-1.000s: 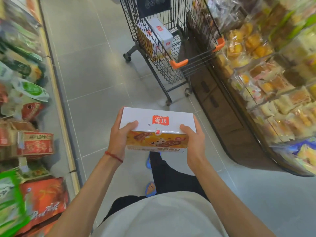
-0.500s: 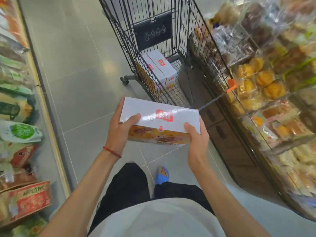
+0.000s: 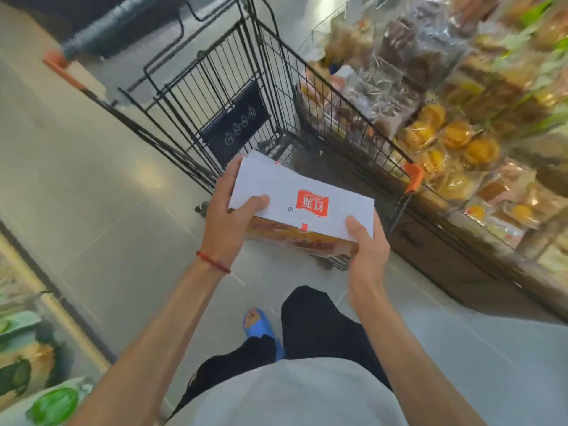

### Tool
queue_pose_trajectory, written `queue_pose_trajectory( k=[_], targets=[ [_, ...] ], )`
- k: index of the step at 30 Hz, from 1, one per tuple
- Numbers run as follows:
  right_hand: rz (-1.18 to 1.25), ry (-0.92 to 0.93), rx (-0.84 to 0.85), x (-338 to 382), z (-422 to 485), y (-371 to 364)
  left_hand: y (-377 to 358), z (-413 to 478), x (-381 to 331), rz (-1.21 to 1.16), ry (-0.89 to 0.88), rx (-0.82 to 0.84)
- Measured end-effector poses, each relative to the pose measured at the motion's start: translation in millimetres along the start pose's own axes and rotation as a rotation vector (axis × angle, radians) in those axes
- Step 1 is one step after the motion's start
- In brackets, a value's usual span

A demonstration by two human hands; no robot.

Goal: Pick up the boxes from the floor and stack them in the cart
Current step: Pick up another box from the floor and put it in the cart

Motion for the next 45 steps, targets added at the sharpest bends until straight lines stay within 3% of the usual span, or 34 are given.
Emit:
queue_pose_trajectory(
  k=[4,16,25,33,45],
  targets=[
    [0.029,0.006,-0.072,8.0,39.4,-16.5,-0.8,63.7,-6.0,0.01,-0.008,0.067],
    [0.008,-0.086,-0.114,22.1,180.8,-48.0,-26.3,237.3,34.7,0.014,0.258,0.281],
    [-0.132,-0.136,-0.114,-0.9,268.5,-75.3,-32.8,350.4,109.8,0.122,0.361,0.443],
    [-0.137,-0.165,-0.221,-51.4,315.8,-91.9,-38.0,413.4,191.5,0.29,0.391,0.612],
    [-0.145,-0.308,-0.243,-141.9,349.8,-114.7,-12.8,440.3,291.9,0.311,0.522,0.554]
  ],
)
Point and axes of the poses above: each hand's wrist, its own z-axis towards the middle knuckle, its own y-axis out of the back of the hand, x = y × z, the point moved 10 cm from there along z, towards the middle knuckle, and after that the axes turned 9 degrees about x, right-handed, at the moved point
